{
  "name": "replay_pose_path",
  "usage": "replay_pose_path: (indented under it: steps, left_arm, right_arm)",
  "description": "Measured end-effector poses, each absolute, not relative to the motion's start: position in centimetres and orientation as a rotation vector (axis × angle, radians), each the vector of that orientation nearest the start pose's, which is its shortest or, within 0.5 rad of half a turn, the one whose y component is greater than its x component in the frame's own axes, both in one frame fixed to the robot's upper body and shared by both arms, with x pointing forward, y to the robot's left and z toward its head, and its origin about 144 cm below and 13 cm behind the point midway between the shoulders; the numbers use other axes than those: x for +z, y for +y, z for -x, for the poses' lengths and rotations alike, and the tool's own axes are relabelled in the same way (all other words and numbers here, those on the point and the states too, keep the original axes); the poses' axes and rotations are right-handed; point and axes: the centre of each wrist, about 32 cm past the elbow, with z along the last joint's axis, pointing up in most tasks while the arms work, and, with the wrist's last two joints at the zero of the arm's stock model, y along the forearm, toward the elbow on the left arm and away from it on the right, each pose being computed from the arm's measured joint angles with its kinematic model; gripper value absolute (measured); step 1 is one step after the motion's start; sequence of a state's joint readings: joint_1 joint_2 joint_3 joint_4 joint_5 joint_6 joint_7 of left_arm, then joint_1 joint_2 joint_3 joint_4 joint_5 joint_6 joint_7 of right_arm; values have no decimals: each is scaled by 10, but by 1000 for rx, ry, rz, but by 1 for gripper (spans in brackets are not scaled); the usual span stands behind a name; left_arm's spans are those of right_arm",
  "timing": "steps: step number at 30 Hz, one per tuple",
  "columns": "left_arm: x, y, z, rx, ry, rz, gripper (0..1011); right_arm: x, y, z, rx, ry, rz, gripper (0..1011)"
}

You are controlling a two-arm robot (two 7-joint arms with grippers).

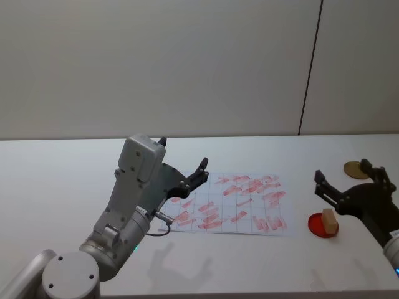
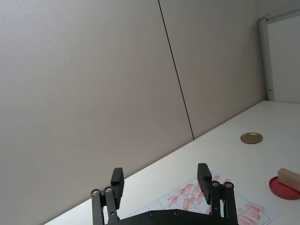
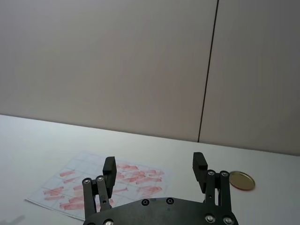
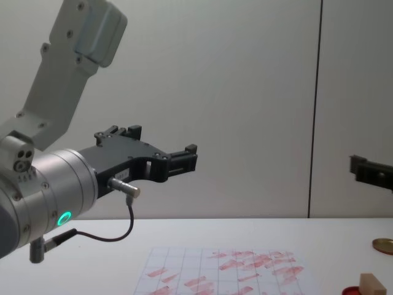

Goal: Use the one hand to pick up the stamp and affix it onto the A4 paper.

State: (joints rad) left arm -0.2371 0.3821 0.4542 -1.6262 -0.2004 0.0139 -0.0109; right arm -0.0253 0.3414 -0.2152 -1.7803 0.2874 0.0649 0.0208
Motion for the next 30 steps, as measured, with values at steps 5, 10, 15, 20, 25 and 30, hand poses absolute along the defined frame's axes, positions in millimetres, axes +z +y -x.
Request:
replay_pose_path:
  steps: [5,10,15,20,25,30]
  left_arm:
    - [1204,198,-492,1124,-268,-61,993]
    - [1204,198,-492,1124,-268,-61,993]
    - [1204,198,-492,1124,-268,-61,993]
    - [1204,198,-492,1124,-268,-61,993]
    - [1204,198,-492,1124,-268,-61,993]
    - [1204,198,-492,1124,-268,-61,993]
  right_arm:
    - [1189,-245,-442,-1332,-35,27,1001]
    - [1185,-251,-446,-1382,-1,68,1001]
    - [1181,-255,-453,-1420,34,104,1001]
    - [1174,-258,-464,-1455,87,145,1001]
    - [1168,-258,-474,-1477,139,173,1001]
    - [1162,-256,-483,-1487,183,192,1001]
